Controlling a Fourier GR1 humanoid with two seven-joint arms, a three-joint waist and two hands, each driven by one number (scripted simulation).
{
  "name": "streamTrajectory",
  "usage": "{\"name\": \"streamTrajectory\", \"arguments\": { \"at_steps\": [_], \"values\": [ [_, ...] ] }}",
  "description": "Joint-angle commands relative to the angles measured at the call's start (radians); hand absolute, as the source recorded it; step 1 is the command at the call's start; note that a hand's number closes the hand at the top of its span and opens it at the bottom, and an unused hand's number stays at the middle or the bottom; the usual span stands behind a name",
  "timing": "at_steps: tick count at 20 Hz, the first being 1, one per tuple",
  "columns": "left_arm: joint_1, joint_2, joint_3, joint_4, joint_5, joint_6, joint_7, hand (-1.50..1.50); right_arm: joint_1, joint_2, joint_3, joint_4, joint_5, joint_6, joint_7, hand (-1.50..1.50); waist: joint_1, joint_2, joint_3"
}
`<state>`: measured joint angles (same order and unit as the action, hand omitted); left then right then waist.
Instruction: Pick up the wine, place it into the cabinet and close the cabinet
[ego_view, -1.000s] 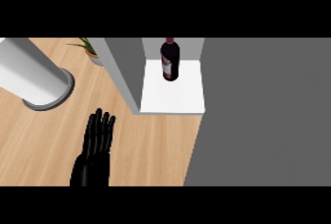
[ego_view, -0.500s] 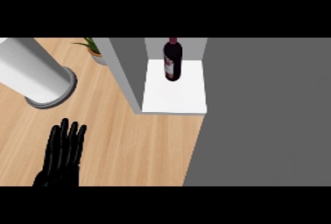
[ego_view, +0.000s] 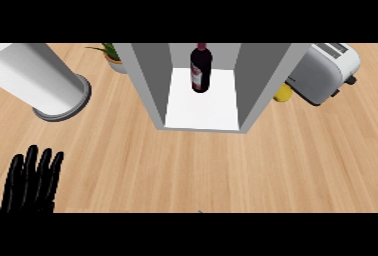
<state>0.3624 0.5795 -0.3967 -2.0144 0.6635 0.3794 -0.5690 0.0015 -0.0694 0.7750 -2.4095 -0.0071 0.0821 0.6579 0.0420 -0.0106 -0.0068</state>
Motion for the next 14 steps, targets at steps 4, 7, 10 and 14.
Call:
{"name": "streamTrajectory", "arguments": {
  "at_steps": [4, 7, 10, 14],
  "values": [
    [0.065, 0.116, 0.163, -0.024, 0.123, -0.152, 0.014, -1.50, -0.295, 0.067, 0.164, 0.151, 0.032, -0.275, 0.002, 1.50, 0.015, 0.004, 0.001],
    [0.085, 0.107, 0.172, -0.008, 0.134, -0.203, -0.016, -1.50, -0.443, 0.065, 0.104, 0.173, -0.035, -0.336, 0.059, 1.50, 0.021, 0.008, 0.000],
    [0.127, 0.127, 0.193, -0.008, 0.147, -0.264, -0.031, -1.50, -0.543, 0.065, 0.073, 0.302, -0.078, -0.402, 0.029, 1.50, 0.037, 0.010, 0.000],
    [0.110, 0.172, 0.290, -0.032, 0.200, -0.281, 0.002, -1.50, -0.760, 0.067, -0.019, 0.434, -0.176, -0.503, 0.055, 1.50, 0.044, 0.010, 0.002]
  ]
}}
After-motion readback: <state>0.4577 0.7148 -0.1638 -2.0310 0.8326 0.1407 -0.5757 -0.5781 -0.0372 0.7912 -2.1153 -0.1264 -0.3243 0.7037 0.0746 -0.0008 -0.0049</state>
